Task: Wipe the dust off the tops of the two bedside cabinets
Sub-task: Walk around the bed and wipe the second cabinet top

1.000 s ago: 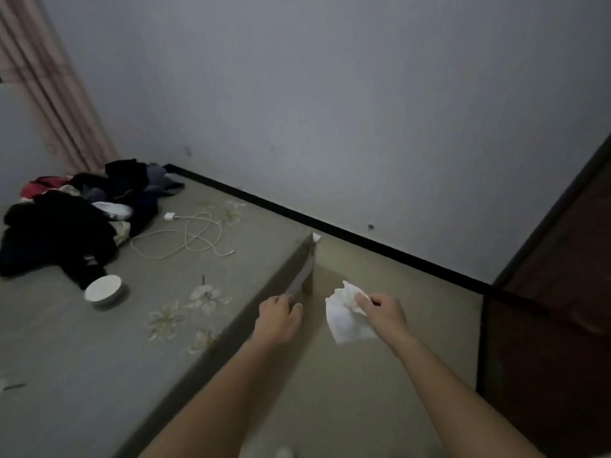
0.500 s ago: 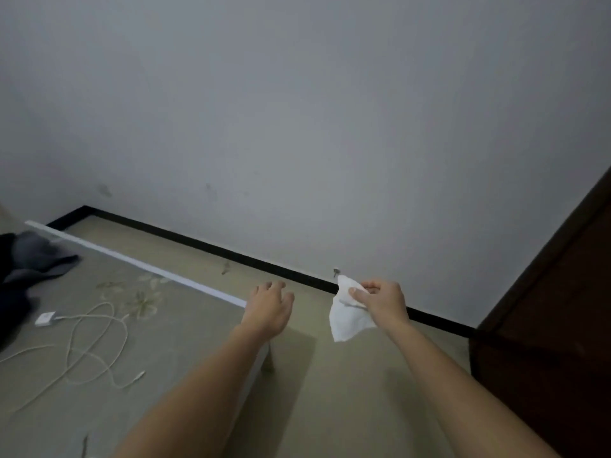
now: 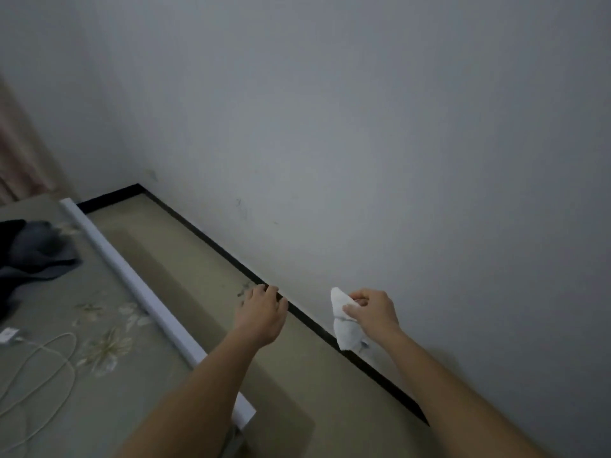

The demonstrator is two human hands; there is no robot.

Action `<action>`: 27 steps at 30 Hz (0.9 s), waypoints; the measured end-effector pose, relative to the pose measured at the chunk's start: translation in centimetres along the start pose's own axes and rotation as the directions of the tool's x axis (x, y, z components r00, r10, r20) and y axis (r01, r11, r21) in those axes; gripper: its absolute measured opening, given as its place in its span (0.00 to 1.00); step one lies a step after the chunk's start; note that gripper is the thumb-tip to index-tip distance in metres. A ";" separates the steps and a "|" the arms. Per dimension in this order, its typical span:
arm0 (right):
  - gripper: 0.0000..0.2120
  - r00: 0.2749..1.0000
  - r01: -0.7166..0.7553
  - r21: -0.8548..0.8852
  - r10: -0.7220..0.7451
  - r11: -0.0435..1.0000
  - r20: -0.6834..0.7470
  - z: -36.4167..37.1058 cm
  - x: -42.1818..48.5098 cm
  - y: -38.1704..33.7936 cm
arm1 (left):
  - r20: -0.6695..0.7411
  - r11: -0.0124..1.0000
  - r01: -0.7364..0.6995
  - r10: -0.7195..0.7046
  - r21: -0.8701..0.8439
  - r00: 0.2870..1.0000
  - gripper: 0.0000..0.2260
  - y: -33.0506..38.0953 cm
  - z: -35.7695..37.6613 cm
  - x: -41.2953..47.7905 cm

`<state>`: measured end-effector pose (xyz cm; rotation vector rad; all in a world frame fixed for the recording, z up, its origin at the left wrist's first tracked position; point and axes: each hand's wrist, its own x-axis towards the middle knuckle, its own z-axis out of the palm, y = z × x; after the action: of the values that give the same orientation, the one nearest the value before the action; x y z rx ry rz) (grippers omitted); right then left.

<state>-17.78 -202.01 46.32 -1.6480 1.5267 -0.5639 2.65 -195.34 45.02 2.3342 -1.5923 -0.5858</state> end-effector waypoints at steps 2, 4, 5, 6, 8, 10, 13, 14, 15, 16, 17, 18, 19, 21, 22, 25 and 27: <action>0.10 0.998 0.034 -0.022 -0.033 0.999 0.051 0.9 3.8 -1.8 | -0.015 0.998 0.044 -0.043 0.038 0.999 0.20 -0.5 -1.0 2.7; 0.10 0.991 0.075 -0.031 -0.071 0.997 0.111 2.5 8.2 -3.4 | -0.025 0.991 0.116 -0.114 0.060 0.993 0.22 -1.9 -1.8 6.0; 0.10 0.985 0.101 -0.041 -0.094 0.994 0.145 3.5 10.4 -4.2 | -0.028 0.986 0.156 -0.155 0.065 0.988 0.22 -2.7 -2.1 7.8; 0.10 0.977 0.125 -0.047 -0.115 0.991 0.180 4.7 12.8 -5.1 | -0.034 0.978 0.194 -0.192 0.072 0.981 0.22 -3.7 -2.6 9.6; 0.10 0.961 0.163 -0.060 -0.145 0.985 0.235 7.5 17.3 -7.1 | -0.041 0.961 0.258 -0.255 0.102 0.966 0.22 -6.1 -3.5 13.3; 0.11 0.945 0.189 -0.062 -0.164 0.980 0.284 10.5 21.2 -9.3 | -0.040 0.939 0.323 -0.320 0.122 0.946 0.22 -8.5 -4.7 17.2; 0.12 0.910 0.250 -0.067 -0.211 0.966 0.357 14.8 27.3 -13.4 | -0.049 0.914 0.395 -0.392 0.094 0.919 0.21 -11.7 -6.9 23.9; 0.12 0.898 0.272 -0.070 -0.227 0.960 0.376 16.0 29.4 -15.1 | -0.055 0.910 0.405 -0.402 0.083 0.914 0.21 -12.5 -7.8 26.2; 0.12 0.888 0.295 -0.075 -0.244 0.953 0.391 17.0 31.6 -16.8 | -0.065 0.909 0.409 -0.405 0.074 0.912 0.21 -13.2 -8.8 28.5; 0.12 0.880 0.314 -0.084 -0.256 0.946 0.401 17.9 33.6 -18.4 | -0.073 0.908 0.414 -0.410 0.066 0.909 0.21 -13.9 -9.9 30.7; 0.12 0.876 0.325 -0.094 -0.263 0.941 0.403 18.8 35.6 -20.1 | -0.083 0.906 0.420 -0.415 0.055 0.906 0.20 -14.4 -11.1 32.7; 0.12 0.875 0.335 -0.100 -0.270 0.937 0.402 19.7 37.6 -21.8 | -0.096 0.904 0.426 -0.420 0.042 0.902 0.20 -15.1 -12.3 34.6; 0.11 0.872 0.344 -0.105 -0.276 0.933 0.405 20.7 39.3 -23.4 | -0.106 0.901 0.433 -0.428 0.023 0.897 0.20 -15.7 -13.5 36.2; 0.11 0.858 0.368 -0.112 -0.290 0.923 0.424 23.0 42.5 -26.4 | -0.124 0.892 0.451 -0.449 -0.014 0.885 0.20 -17.4 -15.8 39.1; 0.11 0.848 0.381 -0.113 -0.298 0.918 0.438 24.3 43.9 -27.8 | -0.137 0.886 0.463 -0.462 -0.027 0.876 0.20 -18.5 -16.8 40.5; 0.11 0.823 0.408 -0.116 -0.310 0.905 0.475 28.6 48.2 -32.2 | -0.159 0.862 0.505 -0.505 -0.040 0.849 0.21 -22.2 -19.6 44.6; 0.12 0.804 0.432 -0.108 -0.327 0.896 0.497 31.7 51.1 -35.2 | -0.171 0.853 0.521 -0.519 -0.037 0.837 0.21 -24.9 -21.2 47.6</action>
<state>36.95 -245.11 45.94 -2.1007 0.9236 -0.1735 48.29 -230.75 44.50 2.7481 -0.8715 -0.4535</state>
